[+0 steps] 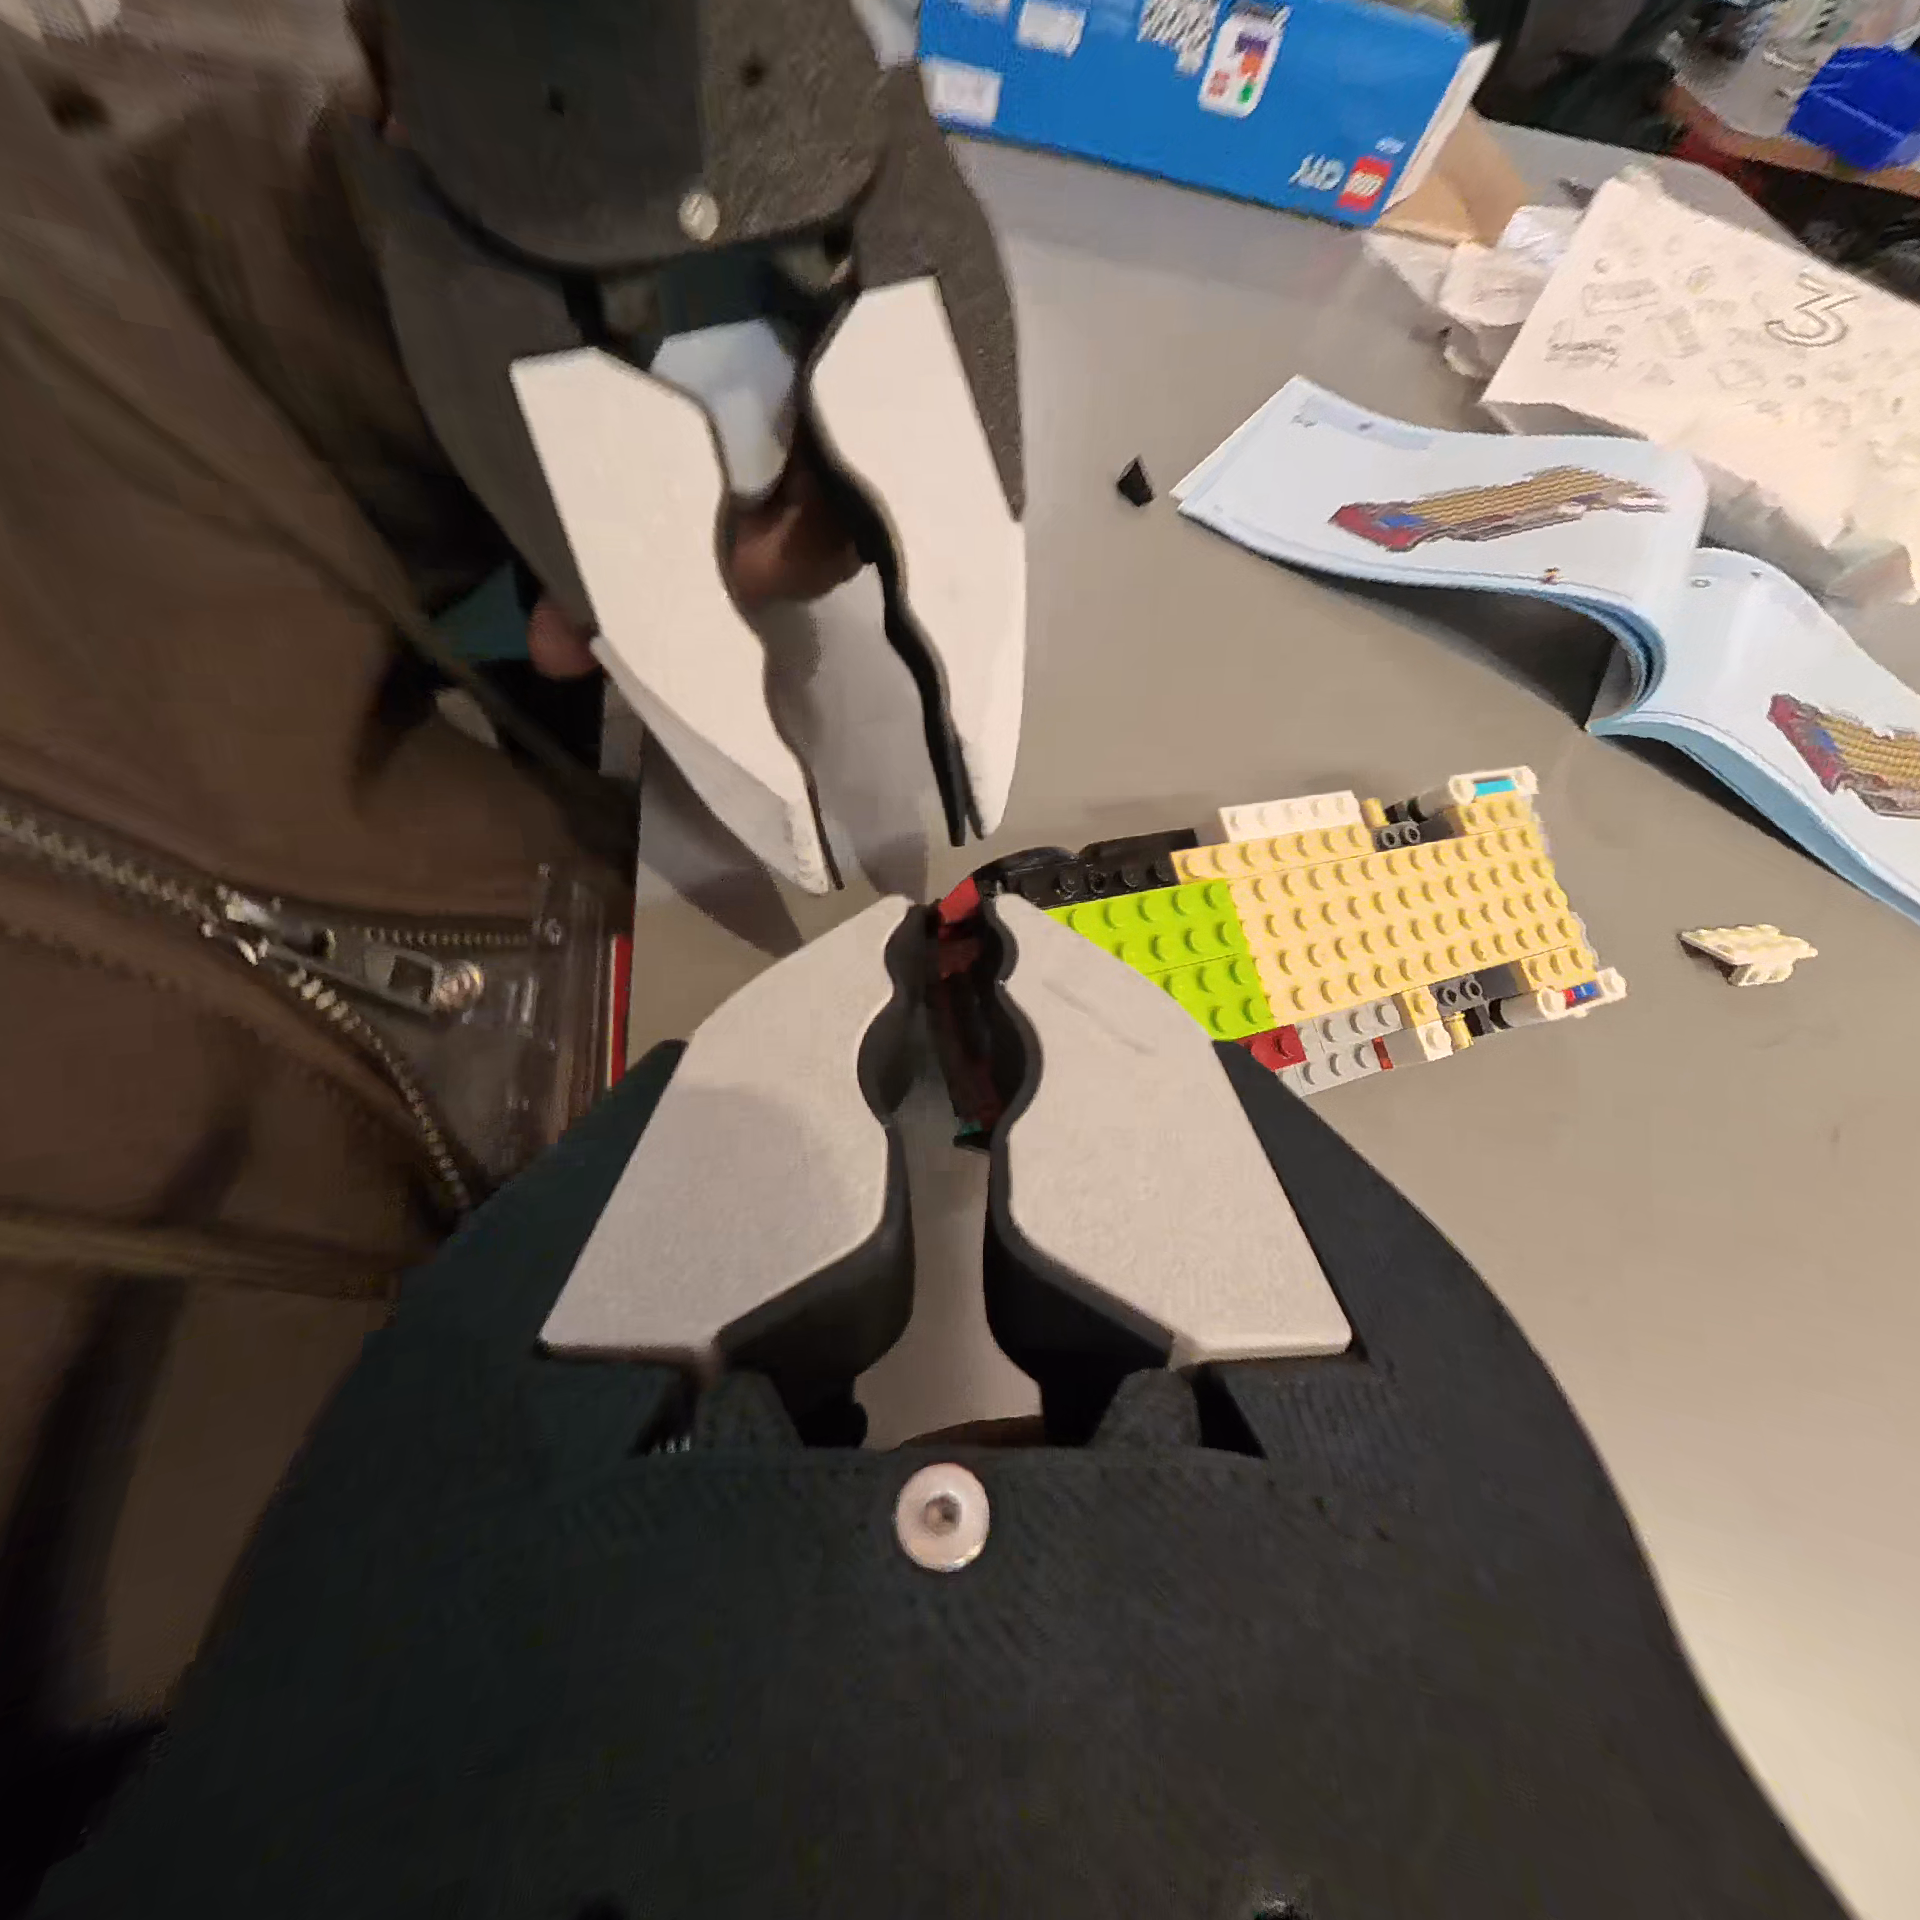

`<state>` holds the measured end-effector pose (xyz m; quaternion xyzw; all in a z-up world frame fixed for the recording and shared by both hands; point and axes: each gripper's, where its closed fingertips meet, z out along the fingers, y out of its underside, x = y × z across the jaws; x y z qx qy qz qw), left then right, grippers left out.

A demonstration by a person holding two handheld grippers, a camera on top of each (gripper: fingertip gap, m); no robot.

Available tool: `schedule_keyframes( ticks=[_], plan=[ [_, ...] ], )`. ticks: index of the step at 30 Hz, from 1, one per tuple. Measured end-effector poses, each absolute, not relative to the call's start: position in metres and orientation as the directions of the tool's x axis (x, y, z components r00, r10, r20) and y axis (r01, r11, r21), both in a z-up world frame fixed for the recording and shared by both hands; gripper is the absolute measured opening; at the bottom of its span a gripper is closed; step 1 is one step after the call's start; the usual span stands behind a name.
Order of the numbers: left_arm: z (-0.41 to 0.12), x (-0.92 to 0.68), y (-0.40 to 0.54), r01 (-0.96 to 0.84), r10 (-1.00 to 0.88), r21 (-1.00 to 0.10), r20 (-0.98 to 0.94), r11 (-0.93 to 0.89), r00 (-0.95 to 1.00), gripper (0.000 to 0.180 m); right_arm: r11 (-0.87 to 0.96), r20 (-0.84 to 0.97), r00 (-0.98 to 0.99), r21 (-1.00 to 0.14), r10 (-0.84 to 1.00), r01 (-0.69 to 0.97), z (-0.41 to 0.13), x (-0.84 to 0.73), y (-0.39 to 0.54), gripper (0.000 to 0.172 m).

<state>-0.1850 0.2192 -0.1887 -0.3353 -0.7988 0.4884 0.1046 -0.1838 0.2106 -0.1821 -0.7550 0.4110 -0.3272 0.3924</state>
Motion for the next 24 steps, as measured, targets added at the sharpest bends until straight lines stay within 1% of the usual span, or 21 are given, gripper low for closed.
schedule_keyframes(
  ticks=[5,10,12,15,19,21,24],
  plan=[
    [-0.183,-0.169,0.211,0.288,0.52,-0.88,-0.056,0.377,-0.852,0.043,-0.162,0.044,0.356,-0.937,-0.934,-0.309,-0.155,-0.172,0.203,0.009],
    [-0.18,-0.167,0.199,0.173,0.455,-0.888,0.045,0.426,-0.889,0.044,-0.004,-0.065,0.262,-0.967,-0.963,-0.254,-0.141,-0.159,0.202,0.009],
    [-0.172,-0.169,0.195,0.142,0.455,-0.91,0.055,0.389,-0.889,0.039,0.048,-0.101,0.237,-0.974,-0.966,-0.219,-0.138,-0.156,0.203,0.009],
    [-0.166,-0.166,0.192,0.114,0.44,-0.926,0.062,0.361,-0.896,0.036,0.128,-0.162,0.208,-0.977,-0.965,-0.17,-0.133,-0.155,0.2,0.009],
    [-0.158,-0.167,0.193,0.122,0.444,-0.944,0.027,0.305,-0.896,0.027,0.213,-0.238,0.212,-0.968,-0.948,-0.135,-0.128,-0.156,0.196,0.009],
    [-0.158,-0.168,0.193,0.131,0.447,-0.944,0.018,0.301,-0.894,0.023,0.217,-0.246,0.213,-0.965,-0.946,-0.15,-0.13,-0.157,0.194,0.009],
    [-0.158,-0.167,0.193,0.115,0.455,-0.946,0.038,0.305,-0.89,0.018,0.155,-0.195,0.219,-0.971,-0.956,-0.184,-0.134,-0.158,0.193,0.009]
  ],
)
